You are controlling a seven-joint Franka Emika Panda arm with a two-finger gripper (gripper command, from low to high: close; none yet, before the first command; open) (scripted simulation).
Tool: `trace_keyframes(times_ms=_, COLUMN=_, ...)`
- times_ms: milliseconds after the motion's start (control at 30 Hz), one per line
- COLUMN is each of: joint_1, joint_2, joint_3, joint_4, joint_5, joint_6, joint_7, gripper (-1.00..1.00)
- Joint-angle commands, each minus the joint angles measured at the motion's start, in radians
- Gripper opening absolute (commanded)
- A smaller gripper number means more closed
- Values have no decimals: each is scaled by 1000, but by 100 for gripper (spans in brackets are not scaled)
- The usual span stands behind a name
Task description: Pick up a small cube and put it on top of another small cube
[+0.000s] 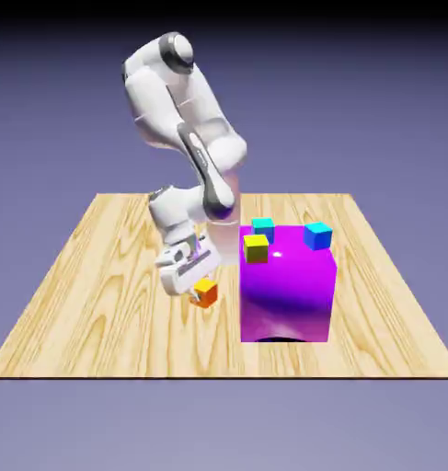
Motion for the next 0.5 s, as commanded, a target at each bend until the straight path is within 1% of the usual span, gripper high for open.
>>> trace_keyframes(times_ms=0, joint_1=-36, joint_2=8, joint_3=32, joint_4=-5, joint_5=-5, joint_6=-13, joint_7=5, gripper=-100)
trace_keyframes(times_ms=33, joint_1=-66, joint_2=14, joint_3=59, joint_4=-9, joint_5=-8, joint_6=-25, joint_7=9, gripper=-100)
trace_keyframes(times_ms=100, joint_1=-59, joint_2=10, joint_3=95, joint_4=12, joint_5=-19, joint_6=-40, joint_7=37, gripper=-100)
trace_keyframes(times_ms=467, joint_1=-277, joint_2=-55, joint_3=472, joint_4=268, joint_5=-177, joint_6=-321, joint_7=505, gripper=-100)
